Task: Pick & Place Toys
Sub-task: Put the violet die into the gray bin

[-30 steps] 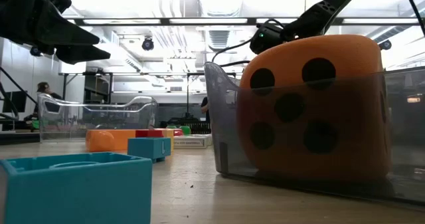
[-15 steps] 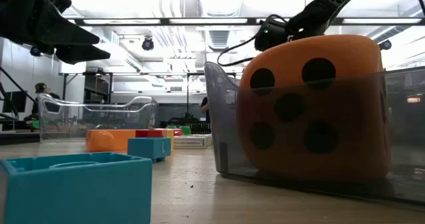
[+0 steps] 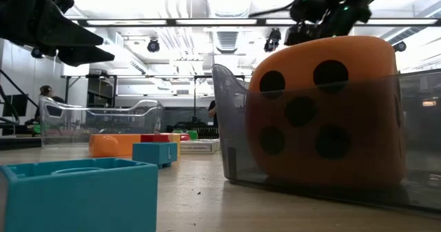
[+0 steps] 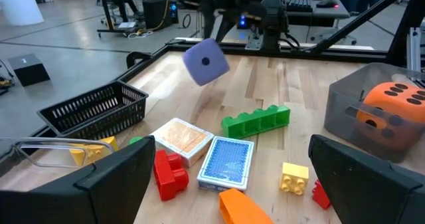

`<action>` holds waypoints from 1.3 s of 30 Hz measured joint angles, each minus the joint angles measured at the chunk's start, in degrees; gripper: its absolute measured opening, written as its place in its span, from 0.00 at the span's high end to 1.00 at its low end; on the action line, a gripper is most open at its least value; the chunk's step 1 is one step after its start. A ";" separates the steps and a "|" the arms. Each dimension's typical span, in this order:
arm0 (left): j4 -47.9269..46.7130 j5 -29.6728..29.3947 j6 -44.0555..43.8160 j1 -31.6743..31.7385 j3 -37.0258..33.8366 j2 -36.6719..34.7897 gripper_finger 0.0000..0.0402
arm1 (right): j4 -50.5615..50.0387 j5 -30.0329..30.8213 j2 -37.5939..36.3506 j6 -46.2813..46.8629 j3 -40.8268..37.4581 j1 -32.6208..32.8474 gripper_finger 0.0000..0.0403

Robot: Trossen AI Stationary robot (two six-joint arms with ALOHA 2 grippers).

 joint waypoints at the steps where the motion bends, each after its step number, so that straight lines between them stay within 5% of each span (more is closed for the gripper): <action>1: -0.02 0.01 0.00 -0.01 0.00 0.00 0.01 | 0.31 -1.30 -1.17 0.26 -0.65 0.00 0.89; 13: 0.00 0.01 0.00 -0.01 0.00 0.00 0.01 | 3.17 -22.76 -14.38 8.48 -5.86 1.99 0.96; 21: 0.00 0.01 0.00 0.01 0.00 0.00 0.01 | 3.29 -25.96 -21.95 21.35 -5.81 13.11 0.96; 26: 0.00 0.01 0.00 0.00 0.00 0.00 0.01 | 4.41 -20.10 -24.56 31.85 -5.77 25.33 0.97; 32: 0.00 0.01 -0.01 0.00 0.00 0.00 0.01 | 12.09 -5.56 -23.43 37.81 -5.73 40.40 0.96; 39: 0.02 0.01 0.00 0.01 0.00 0.00 0.01 | 3.70 6.46 -19.46 45.18 -5.57 44.48 0.96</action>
